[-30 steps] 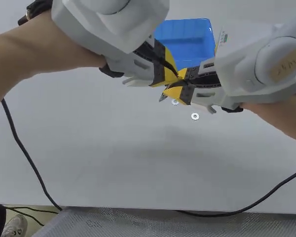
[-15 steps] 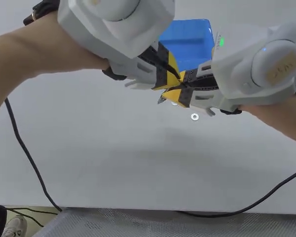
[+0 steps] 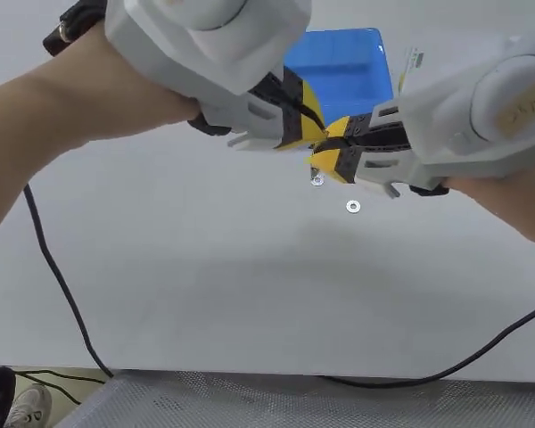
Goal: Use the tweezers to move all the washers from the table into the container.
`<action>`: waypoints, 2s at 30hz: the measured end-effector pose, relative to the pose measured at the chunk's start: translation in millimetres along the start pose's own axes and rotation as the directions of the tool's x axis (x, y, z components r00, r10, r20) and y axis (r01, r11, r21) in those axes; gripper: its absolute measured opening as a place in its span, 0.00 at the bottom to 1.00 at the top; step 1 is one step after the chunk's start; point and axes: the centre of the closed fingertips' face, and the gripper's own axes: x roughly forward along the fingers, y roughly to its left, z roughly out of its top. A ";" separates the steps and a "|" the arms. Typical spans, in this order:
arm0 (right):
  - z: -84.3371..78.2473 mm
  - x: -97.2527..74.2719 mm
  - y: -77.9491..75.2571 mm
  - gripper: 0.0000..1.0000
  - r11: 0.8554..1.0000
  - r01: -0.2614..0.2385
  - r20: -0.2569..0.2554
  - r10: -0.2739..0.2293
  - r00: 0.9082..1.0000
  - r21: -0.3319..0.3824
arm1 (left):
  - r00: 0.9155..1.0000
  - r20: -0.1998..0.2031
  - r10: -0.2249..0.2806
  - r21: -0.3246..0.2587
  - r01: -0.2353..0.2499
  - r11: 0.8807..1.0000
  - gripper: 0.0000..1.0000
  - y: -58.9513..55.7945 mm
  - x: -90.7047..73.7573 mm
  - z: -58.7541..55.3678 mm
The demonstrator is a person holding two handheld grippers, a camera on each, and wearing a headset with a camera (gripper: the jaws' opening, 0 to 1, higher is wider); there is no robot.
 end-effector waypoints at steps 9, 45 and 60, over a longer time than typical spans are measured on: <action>-2.9 1.9 -9.5 0.03 0.999 0.007 0.023 -0.008 1.000 0.047 | 0.999 -0.009 0.035 -0.075 -0.036 0.997 0.00 8.7 2.1 -1.8; -4.4 19.2 -9.0 0.03 0.992 -0.026 0.037 0.022 0.999 0.122 | 0.997 -0.067 0.027 -0.066 -0.031 0.997 0.00 15.7 6.1 -17.2; -4.9 19.9 -11.1 0.04 0.989 -0.034 0.051 0.027 0.998 0.144 | 0.996 -0.083 0.027 -0.048 -0.031 0.998 0.00 15.7 5.9 -17.9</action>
